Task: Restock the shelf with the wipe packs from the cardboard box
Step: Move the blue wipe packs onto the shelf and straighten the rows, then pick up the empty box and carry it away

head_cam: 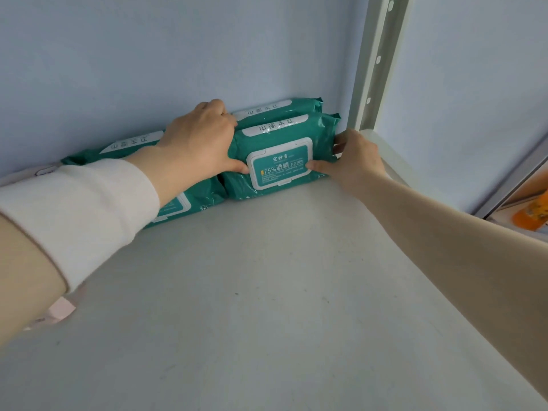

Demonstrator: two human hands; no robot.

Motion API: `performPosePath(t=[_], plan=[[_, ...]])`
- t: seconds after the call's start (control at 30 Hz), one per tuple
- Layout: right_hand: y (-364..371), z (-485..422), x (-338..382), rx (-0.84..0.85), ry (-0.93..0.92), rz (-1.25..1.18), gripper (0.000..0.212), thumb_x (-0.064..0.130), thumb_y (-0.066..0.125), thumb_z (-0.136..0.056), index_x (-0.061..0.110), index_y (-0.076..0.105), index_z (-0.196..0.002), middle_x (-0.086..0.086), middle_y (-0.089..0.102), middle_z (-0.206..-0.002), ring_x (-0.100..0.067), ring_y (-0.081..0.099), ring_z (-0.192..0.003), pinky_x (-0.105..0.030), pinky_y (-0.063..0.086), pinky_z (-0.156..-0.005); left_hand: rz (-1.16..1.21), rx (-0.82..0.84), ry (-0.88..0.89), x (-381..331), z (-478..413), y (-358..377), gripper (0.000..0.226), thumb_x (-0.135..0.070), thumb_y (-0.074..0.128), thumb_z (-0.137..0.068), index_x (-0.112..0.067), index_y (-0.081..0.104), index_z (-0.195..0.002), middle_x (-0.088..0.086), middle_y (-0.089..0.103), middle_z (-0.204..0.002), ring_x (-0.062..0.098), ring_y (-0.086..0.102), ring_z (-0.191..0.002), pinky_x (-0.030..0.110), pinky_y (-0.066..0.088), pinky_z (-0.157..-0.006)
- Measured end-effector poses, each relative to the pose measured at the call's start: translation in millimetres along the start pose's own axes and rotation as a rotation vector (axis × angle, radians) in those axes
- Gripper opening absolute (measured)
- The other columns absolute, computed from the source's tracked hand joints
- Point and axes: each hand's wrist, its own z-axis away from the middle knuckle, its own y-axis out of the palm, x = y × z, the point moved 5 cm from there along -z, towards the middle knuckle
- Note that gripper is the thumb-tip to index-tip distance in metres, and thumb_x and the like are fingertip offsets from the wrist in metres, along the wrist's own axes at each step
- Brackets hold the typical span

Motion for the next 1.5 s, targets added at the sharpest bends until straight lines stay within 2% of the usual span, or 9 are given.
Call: performPosePath(t=[0.23,0.37,0.5,0.6,0.7,0.87,1.07,1.23,1.5], plan=[[11.2,-8.7,-9.0,-0.024,-0.010,-0.079,0.062,0.038,0.079,-0.071,0.012,0.049,-0.118,-0.003,0.060,-0.116,-0.019,0.053,-0.095,-0.031,0.042,-0.075,-0.020,-0.030,-0.028,-2.3,1.5,3.6,0.078,-0.062,0.066,-0.067,-0.008,0.056,-0.122,0.013,0.048,-0.112,0.030,0.043,-0.113,0.038,0.039,-0.071],[11.8,-6.3,-9.4,-0.053,-0.014,-0.041,0.065,0.043,0.076,-0.072,0.011,0.049,-0.122,-0.005,0.058,-0.121,-0.023,0.054,-0.110,-0.032,0.043,-0.083,-0.061,-0.017,-0.043,-4.6,2.7,0.0,0.079,-0.064,0.066,-0.066,-0.009,0.055,-0.122,0.014,0.049,-0.113,0.032,0.045,-0.112,0.038,0.037,-0.068],[5.1,8.2,2.1,-0.073,-0.014,0.180,0.079,0.048,0.067,-0.079,0.002,0.035,-0.135,-0.015,0.044,-0.136,-0.031,0.040,-0.128,-0.038,0.033,-0.106,-0.086,-0.028,-0.065,-16.7,12.3,-2.9,0.084,-0.053,0.068,-0.073,-0.009,0.036,-0.137,0.019,0.044,-0.132,0.035,0.042,-0.121,0.047,0.039,-0.091],[-6.4,36.0,10.9,-0.105,-0.010,0.253,0.073,0.044,0.061,-0.085,0.002,0.032,-0.137,-0.016,0.041,-0.138,-0.031,0.039,-0.129,-0.039,0.033,-0.106,-0.135,-0.046,-0.067,-34.4,40.3,0.5,0.085,-0.040,0.062,-0.083,-0.011,0.013,-0.147,0.024,0.016,-0.152,0.037,0.018,-0.140,0.048,0.017,-0.113],[-20.3,79.6,15.4,-0.084,-0.060,0.354,0.064,0.039,0.056,-0.090,0.005,0.032,-0.139,-0.015,0.040,-0.140,-0.032,0.039,-0.129,-0.042,0.033,-0.106,-0.165,-0.072,-0.038,-48.4,76.3,-7.6,0.081,-0.036,0.054,-0.089,-0.013,0.005,-0.149,0.023,0.000,-0.155,0.035,0.002,-0.145,0.047,0.003,-0.117],[-45.6,172.5,15.9,-0.047,-0.102,0.586,0.062,0.041,0.052,-0.092,0.005,0.035,-0.138,-0.018,0.041,-0.141,-0.035,0.032,-0.135,-0.044,0.031,-0.109,-0.171,0.018,0.007,-68.1,140.1,-35.3,0.076,-0.037,0.052,-0.089,-0.008,0.013,-0.147,0.022,0.015,-0.154,0.035,0.010,-0.144,0.046,0.006,-0.117],[-48.0,296.7,0.8,-0.026,-0.068,0.751,0.057,0.041,0.048,-0.093,0.006,0.036,-0.137,-0.016,0.042,-0.140,-0.033,0.032,-0.134,-0.043,0.029,-0.109,-0.111,0.052,0.186,-112.6,230.0,-48.8,0.044,-0.032,0.047,-0.090,-0.008,0.043,-0.127,0.016,0.046,-0.133,0.032,0.037,-0.129,0.046,0.026,-0.107],[-64.8,393.9,-22.8,-0.003,-0.016,0.818,0.054,0.041,0.047,-0.094,0.009,0.037,-0.137,-0.013,0.043,-0.139,-0.029,0.034,-0.132,-0.040,0.030,-0.107,-0.123,0.070,0.336,-159.8,300.0,-61.1,0.043,-0.034,0.046,-0.092,-0.008,0.045,-0.126,0.016,0.051,-0.127,0.034,0.045,-0.118,0.040,0.034,-0.096],[-162.2,542.1,-126.0,-0.153,0.236,0.735,0.049,0.034,0.048,-0.094,0.011,0.040,-0.137,-0.012,0.046,-0.138,-0.029,0.037,-0.132,-0.041,0.029,-0.108,0.056,-0.085,0.582,-292.1,381.0,-104.8,0.049,-0.037,0.048,-0.091,-0.011,0.043,-0.132,0.014,0.049,-0.134,0.030,0.045,-0.125,0.039,0.032,-0.103]])
